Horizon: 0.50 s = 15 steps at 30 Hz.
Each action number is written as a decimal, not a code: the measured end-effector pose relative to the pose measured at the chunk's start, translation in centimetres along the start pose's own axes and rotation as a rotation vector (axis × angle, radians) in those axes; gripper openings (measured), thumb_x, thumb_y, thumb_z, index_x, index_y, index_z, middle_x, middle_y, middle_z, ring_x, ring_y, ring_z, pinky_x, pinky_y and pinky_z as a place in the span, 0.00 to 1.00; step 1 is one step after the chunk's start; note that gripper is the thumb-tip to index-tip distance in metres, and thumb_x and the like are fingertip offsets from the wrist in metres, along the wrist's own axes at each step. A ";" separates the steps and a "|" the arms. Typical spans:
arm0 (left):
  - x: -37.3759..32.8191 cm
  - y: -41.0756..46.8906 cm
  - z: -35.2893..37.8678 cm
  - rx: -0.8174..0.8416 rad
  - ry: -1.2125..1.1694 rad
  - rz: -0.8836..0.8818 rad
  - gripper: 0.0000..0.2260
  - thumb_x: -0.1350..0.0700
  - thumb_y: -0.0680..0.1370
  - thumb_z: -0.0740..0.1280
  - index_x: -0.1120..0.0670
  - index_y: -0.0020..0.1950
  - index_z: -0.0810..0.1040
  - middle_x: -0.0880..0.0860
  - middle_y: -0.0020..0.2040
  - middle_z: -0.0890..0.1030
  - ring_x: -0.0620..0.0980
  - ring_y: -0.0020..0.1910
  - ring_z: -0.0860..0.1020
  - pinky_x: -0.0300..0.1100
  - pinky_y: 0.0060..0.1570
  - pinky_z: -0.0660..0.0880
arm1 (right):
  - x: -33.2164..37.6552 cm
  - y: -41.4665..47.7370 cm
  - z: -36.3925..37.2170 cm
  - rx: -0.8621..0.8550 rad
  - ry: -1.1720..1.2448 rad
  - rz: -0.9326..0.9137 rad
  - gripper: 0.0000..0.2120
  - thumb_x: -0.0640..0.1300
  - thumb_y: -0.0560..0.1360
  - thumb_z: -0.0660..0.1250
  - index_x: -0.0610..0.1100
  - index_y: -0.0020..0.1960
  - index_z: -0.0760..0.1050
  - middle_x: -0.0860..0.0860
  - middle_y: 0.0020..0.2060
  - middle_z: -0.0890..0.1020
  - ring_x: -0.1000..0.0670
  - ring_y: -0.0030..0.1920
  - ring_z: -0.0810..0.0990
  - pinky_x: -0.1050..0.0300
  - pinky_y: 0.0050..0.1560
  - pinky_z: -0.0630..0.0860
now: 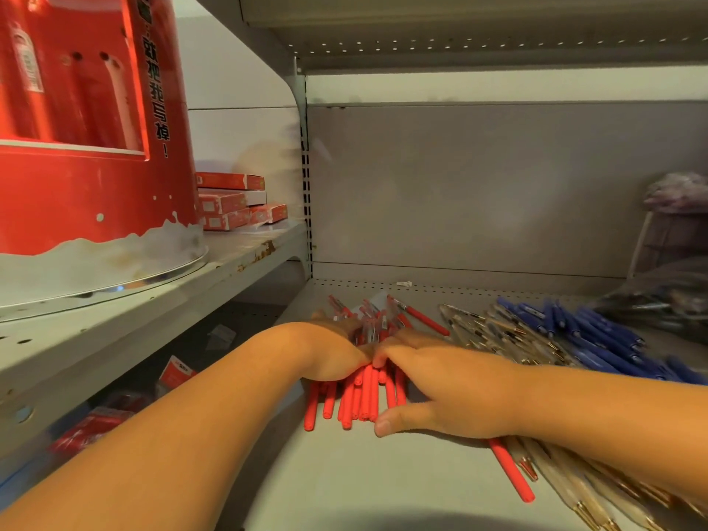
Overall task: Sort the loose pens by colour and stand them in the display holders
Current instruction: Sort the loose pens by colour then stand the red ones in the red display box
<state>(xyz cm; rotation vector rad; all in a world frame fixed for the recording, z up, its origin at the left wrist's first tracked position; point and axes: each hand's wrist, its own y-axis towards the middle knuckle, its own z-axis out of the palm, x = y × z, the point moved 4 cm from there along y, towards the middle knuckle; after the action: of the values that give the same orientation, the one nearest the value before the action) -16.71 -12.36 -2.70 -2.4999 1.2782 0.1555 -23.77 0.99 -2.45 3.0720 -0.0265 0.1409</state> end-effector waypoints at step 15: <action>0.2 0.1 0.1 -0.028 0.051 -0.054 0.34 0.29 0.77 0.54 0.38 0.79 0.48 0.55 0.80 0.54 0.61 0.75 0.62 0.52 0.69 0.62 | -7.6 13.6 -0.9 0.361 0.109 0.538 0.32 0.67 0.79 0.52 0.46 0.70 0.71 0.44 0.69 0.72 0.44 0.63 0.73 0.52 0.57 0.67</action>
<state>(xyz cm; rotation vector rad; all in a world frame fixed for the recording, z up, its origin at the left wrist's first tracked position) -16.67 -12.52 -2.83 -2.5743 1.2346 0.0980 -31.71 -12.42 -1.32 3.3123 -0.9171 0.3748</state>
